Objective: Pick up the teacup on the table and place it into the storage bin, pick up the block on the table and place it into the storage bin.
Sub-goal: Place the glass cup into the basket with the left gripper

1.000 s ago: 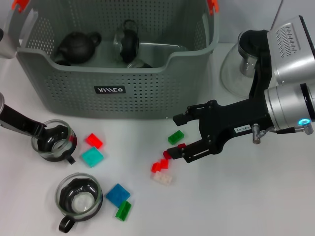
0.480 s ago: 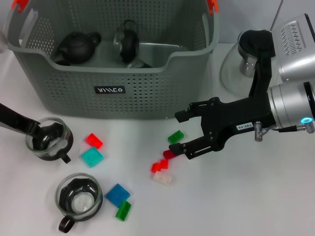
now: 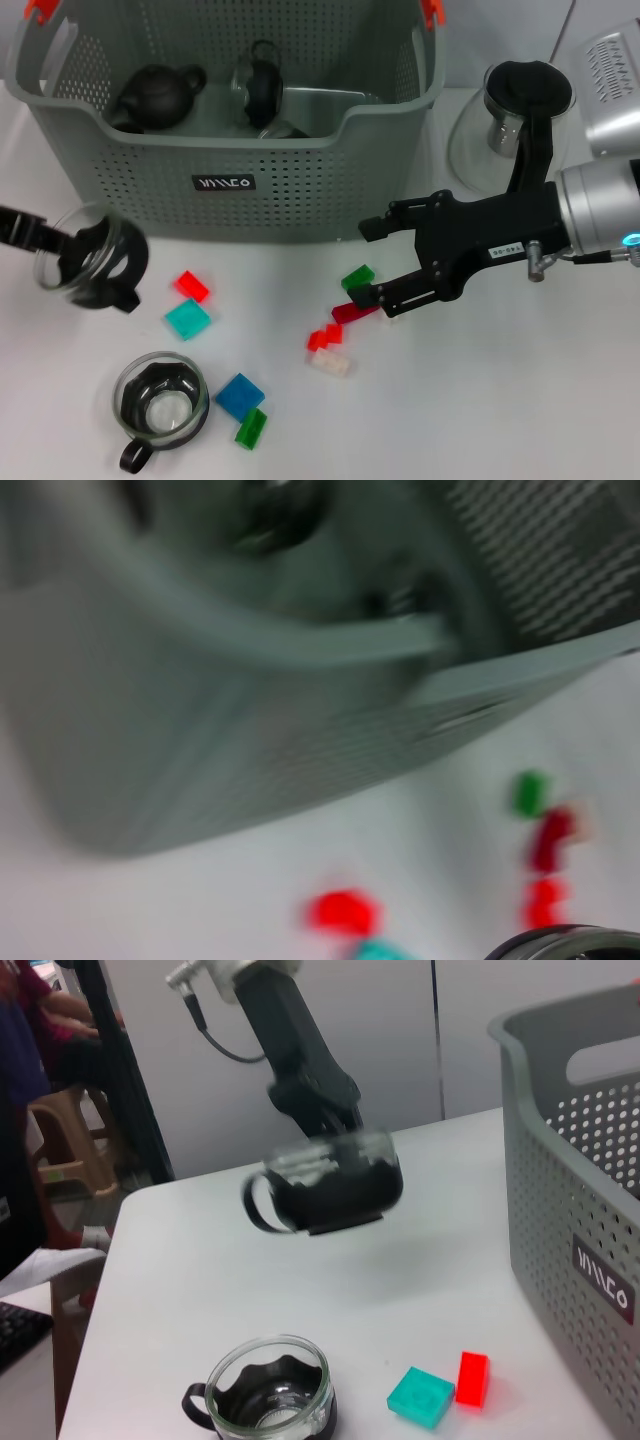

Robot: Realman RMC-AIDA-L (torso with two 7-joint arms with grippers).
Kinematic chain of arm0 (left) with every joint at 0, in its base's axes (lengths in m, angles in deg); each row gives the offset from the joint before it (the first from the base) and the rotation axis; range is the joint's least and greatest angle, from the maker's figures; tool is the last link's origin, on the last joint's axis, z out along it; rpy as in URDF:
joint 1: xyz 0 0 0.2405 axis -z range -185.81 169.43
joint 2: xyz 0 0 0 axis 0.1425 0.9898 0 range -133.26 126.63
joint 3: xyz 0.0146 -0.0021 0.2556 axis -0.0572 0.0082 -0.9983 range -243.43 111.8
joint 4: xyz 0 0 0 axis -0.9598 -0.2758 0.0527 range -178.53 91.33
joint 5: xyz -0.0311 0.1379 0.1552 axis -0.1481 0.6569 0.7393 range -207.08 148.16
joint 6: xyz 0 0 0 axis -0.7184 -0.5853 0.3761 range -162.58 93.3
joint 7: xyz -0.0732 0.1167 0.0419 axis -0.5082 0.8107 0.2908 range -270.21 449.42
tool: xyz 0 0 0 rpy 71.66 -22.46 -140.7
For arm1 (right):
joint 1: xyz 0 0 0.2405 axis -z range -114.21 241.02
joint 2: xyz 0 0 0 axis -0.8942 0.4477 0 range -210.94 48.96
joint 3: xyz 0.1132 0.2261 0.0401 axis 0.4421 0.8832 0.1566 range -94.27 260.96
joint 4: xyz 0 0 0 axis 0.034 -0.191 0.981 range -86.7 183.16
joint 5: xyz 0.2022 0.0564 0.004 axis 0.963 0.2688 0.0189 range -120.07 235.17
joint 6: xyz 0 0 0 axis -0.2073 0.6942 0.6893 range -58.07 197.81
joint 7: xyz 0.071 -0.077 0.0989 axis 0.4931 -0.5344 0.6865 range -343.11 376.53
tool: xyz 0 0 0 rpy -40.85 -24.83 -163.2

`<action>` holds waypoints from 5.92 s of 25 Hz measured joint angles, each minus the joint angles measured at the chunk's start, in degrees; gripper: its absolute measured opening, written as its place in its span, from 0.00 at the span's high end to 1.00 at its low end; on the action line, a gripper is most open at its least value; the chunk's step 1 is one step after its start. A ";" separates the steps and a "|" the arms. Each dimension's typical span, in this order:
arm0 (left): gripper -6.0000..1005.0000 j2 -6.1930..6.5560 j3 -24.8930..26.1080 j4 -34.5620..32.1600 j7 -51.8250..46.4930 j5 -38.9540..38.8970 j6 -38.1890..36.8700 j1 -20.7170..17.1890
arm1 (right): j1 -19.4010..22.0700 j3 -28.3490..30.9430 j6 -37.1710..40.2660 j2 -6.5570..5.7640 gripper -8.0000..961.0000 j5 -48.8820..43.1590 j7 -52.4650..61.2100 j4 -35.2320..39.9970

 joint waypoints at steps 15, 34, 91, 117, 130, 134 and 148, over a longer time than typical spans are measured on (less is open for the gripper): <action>0.95 4.26 -1.34 -4.43 -3.86 -21.74 -4.60 7.44 | 0.41 2.51 5.26 -2.30 0.05 -0.14 0.49 -2.99; 0.95 7.06 -17.12 -23.67 0.51 -18.11 36.09 15.51 | -0.27 2.05 8.40 -1.84 0.05 -1.16 0.78 -5.02; 0.95 0.56 -25.59 -30.77 -0.20 -10.13 57.90 19.08 | -0.44 2.28 6.64 -1.39 0.05 -1.09 -0.18 -7.38; 0.95 0.67 -25.29 -30.58 -0.38 -9.05 57.88 19.01 | -0.61 2.19 5.84 -1.25 0.05 -1.08 -0.71 -7.38; 0.95 -0.61 -25.53 -30.30 -0.89 -5.54 58.00 19.35 | -0.36 2.30 5.41 -1.13 0.05 -1.08 -0.71 -7.38; 0.95 -0.67 -25.46 -30.28 -1.43 -5.28 58.00 19.40 | -0.30 2.30 5.41 -1.13 0.05 -1.09 -0.71 -7.38; 0.91 -0.80 -25.56 -30.32 -1.78 -5.13 57.46 19.43 | -0.27 2.30 5.41 -1.13 0.05 -1.09 -0.71 -7.38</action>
